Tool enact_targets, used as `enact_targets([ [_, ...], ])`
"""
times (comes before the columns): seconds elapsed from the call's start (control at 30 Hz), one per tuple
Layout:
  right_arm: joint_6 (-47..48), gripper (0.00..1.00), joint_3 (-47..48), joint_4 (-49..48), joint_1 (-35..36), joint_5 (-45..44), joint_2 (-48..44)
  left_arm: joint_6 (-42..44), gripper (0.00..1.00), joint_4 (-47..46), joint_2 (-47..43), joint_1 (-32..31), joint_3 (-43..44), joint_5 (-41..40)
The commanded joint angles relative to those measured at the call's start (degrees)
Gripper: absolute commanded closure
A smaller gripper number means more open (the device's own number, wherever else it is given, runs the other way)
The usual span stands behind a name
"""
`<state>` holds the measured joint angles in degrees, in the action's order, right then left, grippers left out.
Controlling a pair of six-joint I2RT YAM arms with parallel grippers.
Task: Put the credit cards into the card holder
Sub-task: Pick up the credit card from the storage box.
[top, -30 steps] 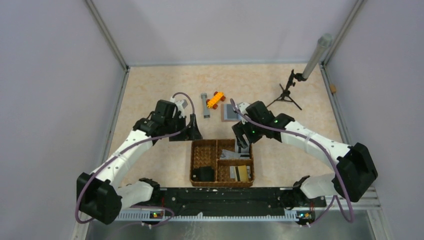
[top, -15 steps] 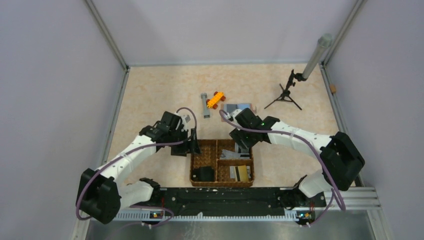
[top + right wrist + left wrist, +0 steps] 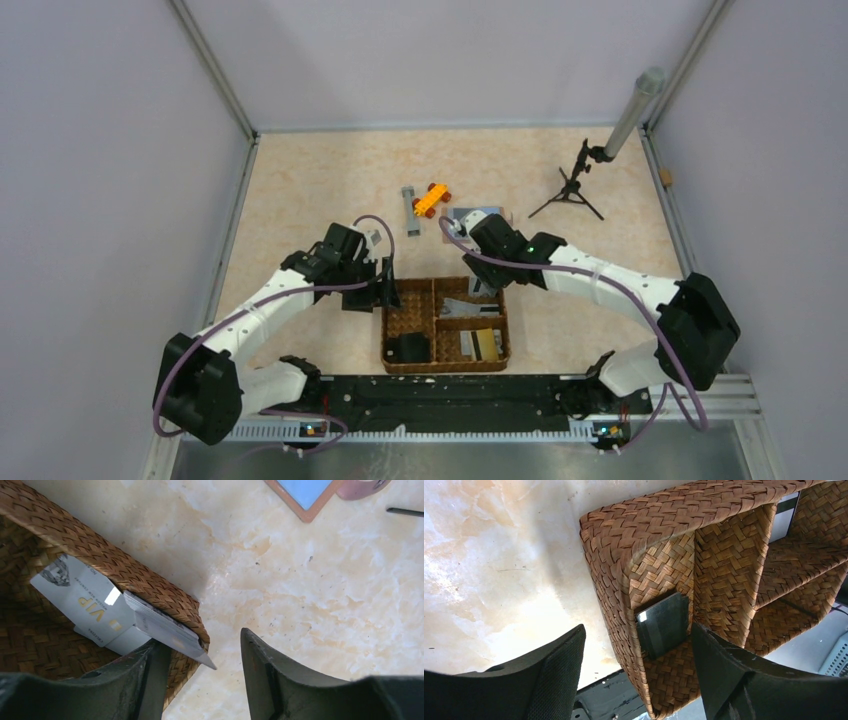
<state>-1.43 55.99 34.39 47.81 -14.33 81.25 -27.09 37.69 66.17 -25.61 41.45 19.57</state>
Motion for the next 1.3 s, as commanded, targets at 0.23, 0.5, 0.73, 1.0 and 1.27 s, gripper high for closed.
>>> enact_targets([
  [0.23, 1.1, 0.69, 3.5, -0.8, 0.6, 2.9, -2.3, 0.5, 0.23, -0.2, -0.1, -0.1, 0.2, -1.0],
  [0.5, 3.4, 0.89, 8.4, 5.8, 1.3, 3.4, -2.8, 2.0, 0.22, 2.8, -1.5, -0.1, 3.7, -2.9],
  [0.73, 4.3, 1.00, 11.1, 9.4, 1.6, 8.3, -3.7, 4.2, 0.22, 4.2, -2.0, -0.1, 7.5, -4.2],
  [1.0, 4.7, 1.00, 14.9, 11.1, 1.6, 14.1, -5.9, 8.0, 0.21, 0.4, -5.1, -0.1, 9.9, -0.9],
  [1.27, 5.9, 1.00, 19.9, 9.4, -4.8, 34.8, -6.4, 9.0, 0.16, -14.7, -6.5, -1.2, 11.6, 14.8],
])
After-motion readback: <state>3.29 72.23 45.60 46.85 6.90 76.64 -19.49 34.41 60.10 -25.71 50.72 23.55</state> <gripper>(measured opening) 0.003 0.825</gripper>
